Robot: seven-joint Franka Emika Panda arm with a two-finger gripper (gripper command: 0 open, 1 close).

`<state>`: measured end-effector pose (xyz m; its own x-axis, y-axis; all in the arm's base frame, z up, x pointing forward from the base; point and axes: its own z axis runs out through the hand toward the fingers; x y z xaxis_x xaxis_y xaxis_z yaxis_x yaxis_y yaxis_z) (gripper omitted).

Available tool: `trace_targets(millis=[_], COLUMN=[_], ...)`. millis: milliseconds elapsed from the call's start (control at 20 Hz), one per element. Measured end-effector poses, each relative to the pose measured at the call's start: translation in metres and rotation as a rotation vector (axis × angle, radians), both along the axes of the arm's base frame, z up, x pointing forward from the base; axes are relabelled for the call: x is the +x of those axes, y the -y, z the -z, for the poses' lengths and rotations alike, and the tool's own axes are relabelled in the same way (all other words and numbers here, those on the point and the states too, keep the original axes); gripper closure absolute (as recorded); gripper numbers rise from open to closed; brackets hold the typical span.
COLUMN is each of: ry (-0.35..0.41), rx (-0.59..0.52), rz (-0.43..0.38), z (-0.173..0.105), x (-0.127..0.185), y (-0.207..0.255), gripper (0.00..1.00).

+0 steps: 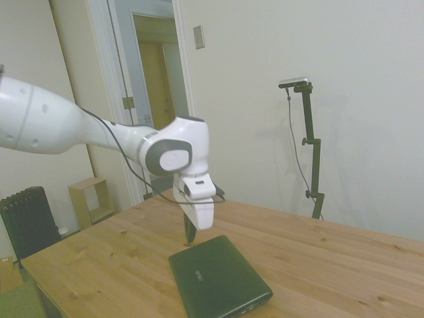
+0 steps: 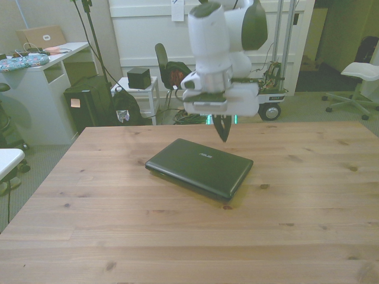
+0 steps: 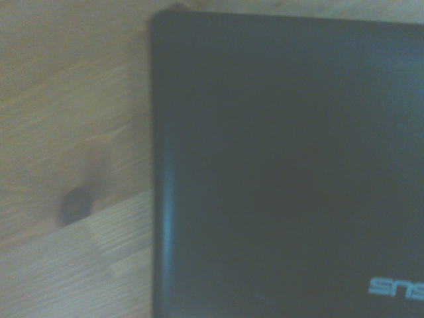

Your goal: Close the laptop

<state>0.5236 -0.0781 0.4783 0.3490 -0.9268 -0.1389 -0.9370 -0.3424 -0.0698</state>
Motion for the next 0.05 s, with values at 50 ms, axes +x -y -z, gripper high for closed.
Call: trace_targets(millis=[50], ry=[0.024], rx=[-0.003], rz=[-0.019], z=[-0.0186], x=[-0.0072], y=[-0.0095], gripper=[0.0])
